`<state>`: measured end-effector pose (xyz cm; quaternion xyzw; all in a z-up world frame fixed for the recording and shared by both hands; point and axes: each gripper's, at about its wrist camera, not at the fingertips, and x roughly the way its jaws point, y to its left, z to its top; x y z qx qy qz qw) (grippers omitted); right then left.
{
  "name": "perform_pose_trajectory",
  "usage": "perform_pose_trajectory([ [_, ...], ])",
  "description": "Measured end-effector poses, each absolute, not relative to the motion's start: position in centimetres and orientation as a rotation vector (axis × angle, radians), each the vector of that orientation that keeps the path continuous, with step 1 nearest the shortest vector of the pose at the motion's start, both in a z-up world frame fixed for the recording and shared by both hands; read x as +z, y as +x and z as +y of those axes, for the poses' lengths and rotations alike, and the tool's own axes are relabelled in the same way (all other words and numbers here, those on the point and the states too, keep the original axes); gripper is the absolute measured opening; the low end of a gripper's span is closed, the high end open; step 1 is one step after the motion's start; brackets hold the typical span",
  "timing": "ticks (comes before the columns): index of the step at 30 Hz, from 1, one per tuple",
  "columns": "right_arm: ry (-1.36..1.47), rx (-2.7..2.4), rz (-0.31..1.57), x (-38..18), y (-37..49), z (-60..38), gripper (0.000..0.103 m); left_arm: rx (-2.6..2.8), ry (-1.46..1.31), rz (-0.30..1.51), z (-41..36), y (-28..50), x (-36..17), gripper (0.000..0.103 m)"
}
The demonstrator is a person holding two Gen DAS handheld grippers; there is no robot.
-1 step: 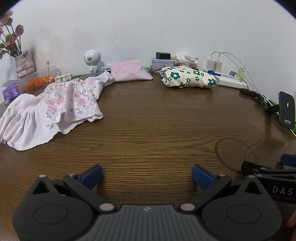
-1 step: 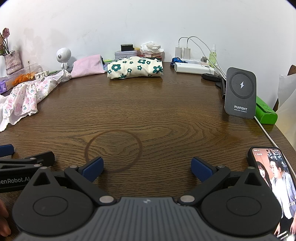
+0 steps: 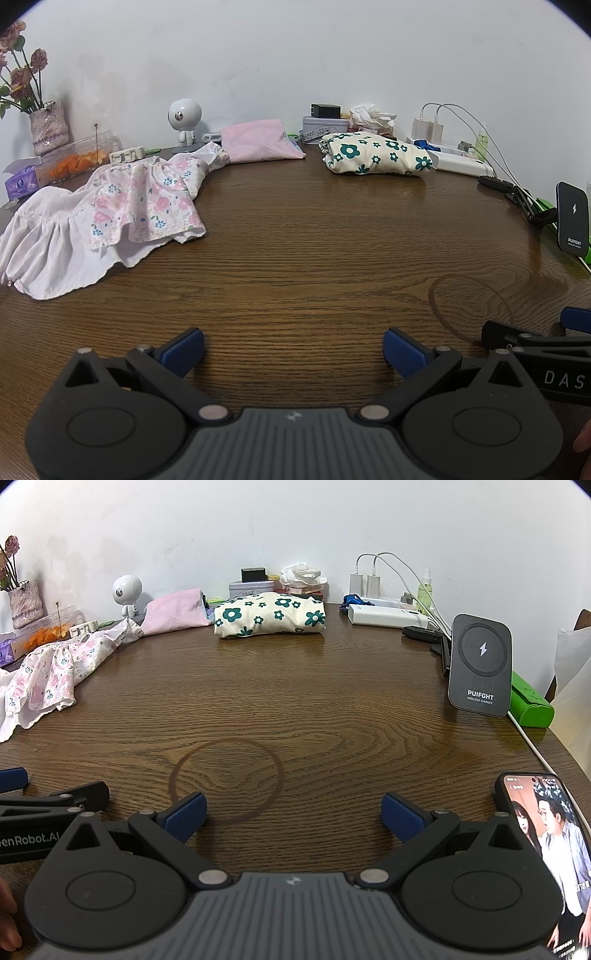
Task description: Fold clothes
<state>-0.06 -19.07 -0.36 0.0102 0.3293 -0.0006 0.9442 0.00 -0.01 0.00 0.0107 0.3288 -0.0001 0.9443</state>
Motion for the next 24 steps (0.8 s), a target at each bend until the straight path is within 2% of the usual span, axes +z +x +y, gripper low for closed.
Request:
perform_pose_trajectory([
  [24, 0.021, -0.001, 0.671, -0.37, -0.05, -19.06, 0.102, 0.004, 0.022, 0.669, -0.31, 0.19, -0.05, 0.103],
])
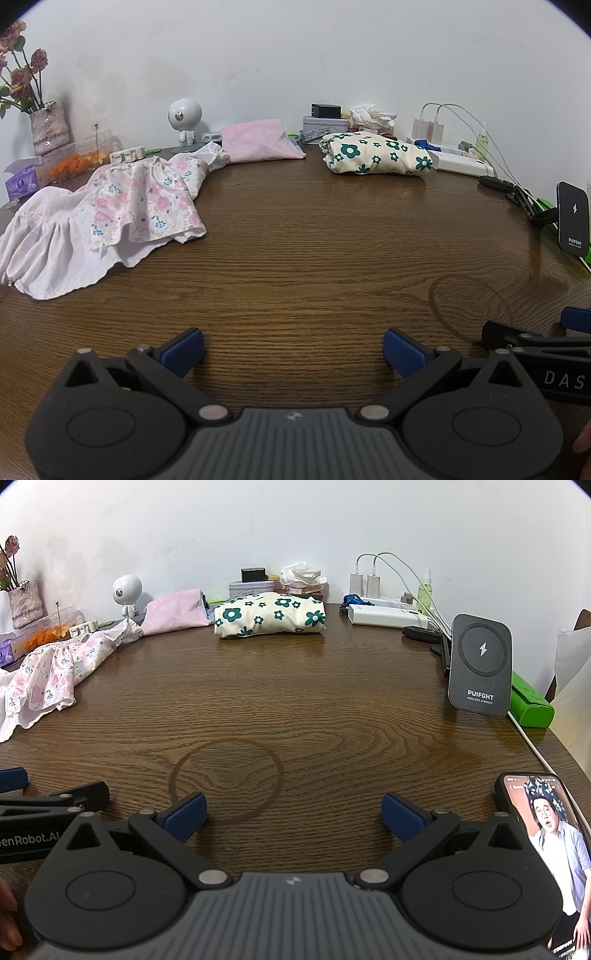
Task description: Fold clothes
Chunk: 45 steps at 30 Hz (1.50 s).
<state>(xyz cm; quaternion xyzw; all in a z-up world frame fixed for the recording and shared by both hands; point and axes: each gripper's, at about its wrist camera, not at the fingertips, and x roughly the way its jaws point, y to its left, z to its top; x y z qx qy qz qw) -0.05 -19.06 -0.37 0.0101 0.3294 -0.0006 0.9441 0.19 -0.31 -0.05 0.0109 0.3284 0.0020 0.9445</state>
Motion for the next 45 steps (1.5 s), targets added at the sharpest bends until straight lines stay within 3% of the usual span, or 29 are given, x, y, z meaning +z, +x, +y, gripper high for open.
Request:
perform_pose_trajectory([
  [14, 0.018, -0.005, 0.675, -0.5, 0.4, -18.8, 0.102, 0.001, 0.024, 0.668, -0.2, -0.2, 0.0, 0.103],
  [18, 0.02, 0.013, 0.684, -0.4, 0.9, -18.5, 0.102, -0.135, 0.024, 0.669, 1.2, -0.4, 0.4, 0.095],
  [25, -0.018, 0.403, 0.543, 3.9, 4.6, -11.0, 0.102, 0.079, -0.117, 0.549, 15.2, 0.4, 3.9, 0.095],
  [32, -0.053, 0.647, 0.601, 4.1, 13.2, 0.5, 0.096, 0.442, -0.217, 0.596, 28.2, 4.2, 3.8, 0.093],
  [34, -0.063, 0.629, 0.639, 3.4, 14.9, 2.2, 0.095, 0.416, -0.236, 0.616, 28.8, 5.5, 3.6, 0.088],
  [36, -0.073, 0.611, 0.677, 2.6, 16.7, 3.9, 0.082, 0.397, -0.22, 0.652, 28.7, 6.7, 3.2, 0.051],
  [37, -0.078, 0.602, 0.696, 2.3, 17.5, 4.8, 0.064, 0.391, -0.208, 0.668, 28.6, 7.1, 3.0, 0.043],
  [38, -0.072, 0.596, 0.717, 2.0, 18.1, 5.2, 0.051, 0.382, -0.197, 0.68, 28.4, 7.4, 2.7, 0.026],
  [39, -0.047, 0.597, 0.742, 1.7, 18.0, 4.9, 0.017, 0.365, -0.2, 0.684, 28.2, 7.3, 2.5, 0.004],
  [40, -0.023, 0.598, 0.767, 1.5, 18.0, 4.5, 0.003, 0.344, -0.212, 0.687, 28.0, 7.1, 2.3, 0.003],
  [45, 0.082, 0.725, 0.812, 3.5, 10.6, 0.2, 0.001, 0.281, -0.175, 0.628, 26.3, 1.9, 2.9, 0.002],
])
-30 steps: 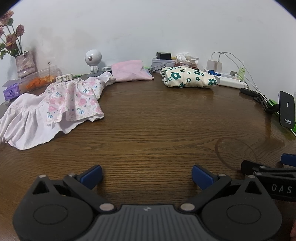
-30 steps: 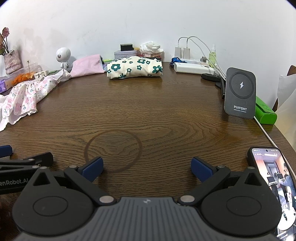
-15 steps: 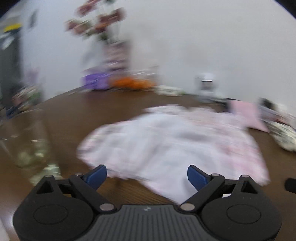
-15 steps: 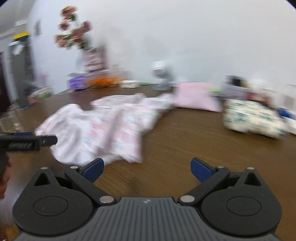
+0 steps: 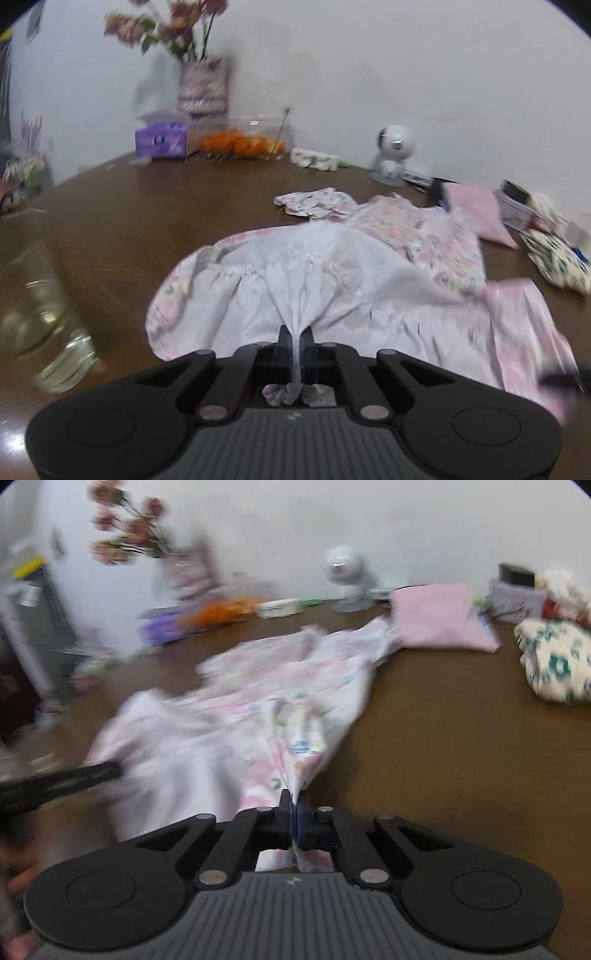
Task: Fold clothes
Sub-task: 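Grasp the pink floral dress with both grippers and lift it, then spread the dress flat on the table with both grippers, then release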
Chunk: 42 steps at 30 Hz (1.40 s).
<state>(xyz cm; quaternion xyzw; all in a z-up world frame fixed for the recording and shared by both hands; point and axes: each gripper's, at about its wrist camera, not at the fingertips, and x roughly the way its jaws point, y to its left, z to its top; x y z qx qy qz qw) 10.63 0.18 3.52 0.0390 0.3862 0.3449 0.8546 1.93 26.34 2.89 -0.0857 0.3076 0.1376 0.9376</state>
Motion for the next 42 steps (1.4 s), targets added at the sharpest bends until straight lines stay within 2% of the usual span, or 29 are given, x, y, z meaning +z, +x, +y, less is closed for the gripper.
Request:
perform_pose_trajectory([
  [3, 0.042, 1.024, 0.903, 3.8, 3.5, 0.5, 0.003, 0.28, -0.116, 0.624, 25.0, -2.1, 3.1, 0.005],
  [5, -0.031, 1.209, 0.905, 4.8, -0.7, 0.9, 0.013, 0.306, -0.108, 0.633, 24.3, -4.2, 3.4, 0.012],
  [6, -0.039, 1.243, 0.852, 5.8, -1.6, 0.5, 0.037, 0.323, -0.107, 0.639, 24.0, -5.1, 3.6, 0.025],
  [7, -0.035, 1.228, 0.79, 6.9, -1.7, -0.3, 0.055, 0.34, -0.096, 0.645, 23.7, -5.9, 3.8, 0.031],
  [8, -0.032, 1.193, 0.723, 7.8, -1.6, -1.1, 0.082, 0.352, -0.085, 0.649, 23.4, -6.6, 4.1, 0.038],
  [9, -0.044, 1.111, 0.663, 8.3, -0.4, -1.6, 0.089, 0.343, -0.075, 0.639, 22.9, -7.2, 4.4, 0.045],
  [11, -0.103, 0.902, 0.594, 8.3, 3.1, -1.8, 0.087, 0.321, -0.058, 0.623, 22.0, -8.1, 4.9, 0.051],
  [12, -0.136, 0.799, 0.576, 7.9, 5.3, -1.7, 0.078, 0.291, -0.059, 0.63, 21.4, -7.9, 4.8, 0.051],
  [15, -0.182, 0.652, 0.663, 5.3, 13.3, 0.7, 0.058, 0.222, -0.048, 0.684, 19.8, -6.6, 3.8, 0.051],
  [16, -0.165, 0.649, 0.698, 4.5, 15.4, 1.3, 0.047, 0.211, -0.042, 0.703, 19.4, -6.2, 3.4, 0.051],
  [20, -0.185, 0.608, 0.765, 2.4, 20.7, 4.6, 0.041, 0.19, -0.06, 0.759, 19.0, -6.1, 2.3, 0.052],
  [24, -0.254, 0.61, 0.793, 0.3, 22.9, 7.0, 0.042, 0.214, -0.053, 0.769, 19.3, -6.6, 1.6, 0.068],
  [26, -0.252, 0.607, 0.783, 0.2, 22.8, 6.7, 0.032, 0.203, -0.06, 0.774, 19.7, -6.6, 1.7, 0.068],
  [27, -0.244, 0.601, 0.787, 0.4, 22.6, 6.5, 0.018, 0.197, -0.062, 0.776, 19.8, -6.5, 1.7, 0.068],
  [30, -0.228, 0.527, 0.833, 0.7, 22.7, 4.9, 0.007, 0.183, -0.069, 0.763, 21.1, -5.5, 1.5, 0.073],
  [34, -0.237, 0.345, 0.851, 1.1, 19.4, -0.2, 0.006, 0.187, -0.057, 0.754, 22.8, -3.2, 1.4, 0.076],
  [39, -0.182, 0.216, 0.842, 1.2, 10.1, -8.1, 0.007, 0.08, 0.02, 0.764, 21.1, 0.7, 1.6, 0.076],
  [42, -0.155, 0.167, 0.847, 1.6, 4.1, -12.0, 0.022, 0.025, 0.107, 0.77, 19.7, 2.1, 1.9, 0.077],
])
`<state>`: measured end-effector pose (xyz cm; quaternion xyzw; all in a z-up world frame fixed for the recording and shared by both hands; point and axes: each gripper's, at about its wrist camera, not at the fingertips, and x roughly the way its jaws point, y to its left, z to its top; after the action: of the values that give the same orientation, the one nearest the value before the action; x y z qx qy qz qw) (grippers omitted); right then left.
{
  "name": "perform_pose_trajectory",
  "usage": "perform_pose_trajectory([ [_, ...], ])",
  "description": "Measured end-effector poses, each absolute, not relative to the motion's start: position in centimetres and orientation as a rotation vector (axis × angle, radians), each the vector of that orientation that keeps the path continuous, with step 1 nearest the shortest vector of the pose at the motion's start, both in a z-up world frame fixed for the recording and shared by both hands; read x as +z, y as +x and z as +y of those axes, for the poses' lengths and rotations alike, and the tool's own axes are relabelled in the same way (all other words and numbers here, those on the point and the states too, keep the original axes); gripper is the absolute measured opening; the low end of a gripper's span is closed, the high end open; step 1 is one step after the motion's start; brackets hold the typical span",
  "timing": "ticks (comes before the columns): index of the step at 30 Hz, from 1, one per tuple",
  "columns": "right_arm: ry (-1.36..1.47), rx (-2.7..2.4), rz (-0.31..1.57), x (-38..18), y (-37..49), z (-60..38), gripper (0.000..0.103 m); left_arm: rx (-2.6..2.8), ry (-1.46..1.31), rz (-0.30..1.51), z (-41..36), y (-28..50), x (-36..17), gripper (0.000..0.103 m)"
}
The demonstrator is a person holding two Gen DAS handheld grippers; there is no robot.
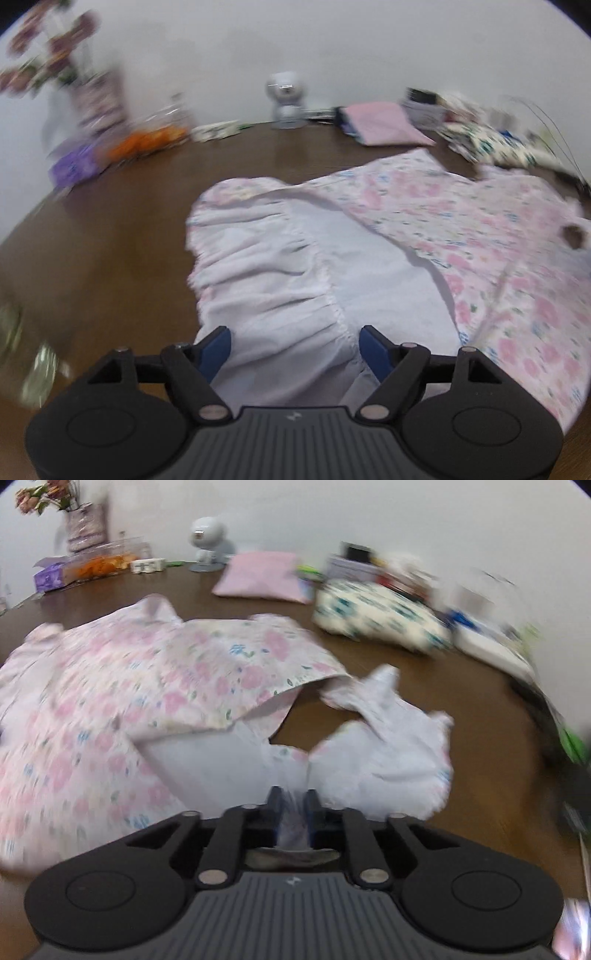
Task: Fold clothes
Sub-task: 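Spread the dress flat on the table with both grippers, then release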
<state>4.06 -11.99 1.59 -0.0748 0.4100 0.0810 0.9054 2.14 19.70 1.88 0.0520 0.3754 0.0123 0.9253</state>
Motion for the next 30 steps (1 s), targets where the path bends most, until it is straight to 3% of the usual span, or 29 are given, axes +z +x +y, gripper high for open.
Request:
perform_pose_trajectory([
  [1, -0.128, 0.169, 0.863, 1.9, 2.5, -13.1, 0.031, 0.022, 0.13, 0.771, 19.3, 2.3, 2.1, 0.077],
  [5, -0.063, 0.199, 0.793, 3.9, -2.2, -16.2, 0.041, 0.054, 0.162, 0.647, 18.4, 0.5, 4.6, 0.075],
  [8, 0.035, 0.365, 0.714, 4.9, -3.3, -16.9, 0.052, -0.163, 0.064, 0.6, 18.2, -1.4, 6.0, 0.082],
  [14, 0.069, 0.627, 0.784, 2.1, 2.0, -11.9, 0.052, -0.304, 0.099, 0.725, 15.8, -2.0, 3.7, 0.084],
  [17, 0.071, 0.674, 0.83, 0.9, 4.0, -9.9, 0.033, -0.32, 0.073, 0.752, 16.1, -2.6, 2.9, 0.082],
  [18, 0.076, 0.693, 0.837, 0.8, 4.1, -9.4, 0.014, -0.324, 0.062, 0.75, 16.6, -3.2, 2.9, 0.074],
  [19, 0.086, 0.712, 0.85, 0.7, 4.2, -9.1, 0.003, -0.331, 0.055, 0.746, 16.8, -3.5, 3.0, 0.064],
  [20, 0.092, 0.725, 0.852, 0.7, 4.0, -8.9, 0.002, -0.337, 0.048, 0.743, 16.9, -3.8, 3.0, 0.031],
  [21, 0.084, 0.735, 0.831, 1.2, 3.1, -9.0, 0.002, -0.337, 0.044, 0.745, 17.0, -4.1, 3.0, 0.009],
  [27, -0.03, 0.947, 0.603, 4.1, -5.7, -12.5, 0.001, -0.422, 0.03, 0.663, 18.1, -9.4, 4.6, 0.01],
  [30, -0.078, 1.019, 0.635, 3.8, -9.0, -13.5, 0.005, -0.484, 0.028, 0.658, 18.3, -12.2, 4.6, 0.015],
])
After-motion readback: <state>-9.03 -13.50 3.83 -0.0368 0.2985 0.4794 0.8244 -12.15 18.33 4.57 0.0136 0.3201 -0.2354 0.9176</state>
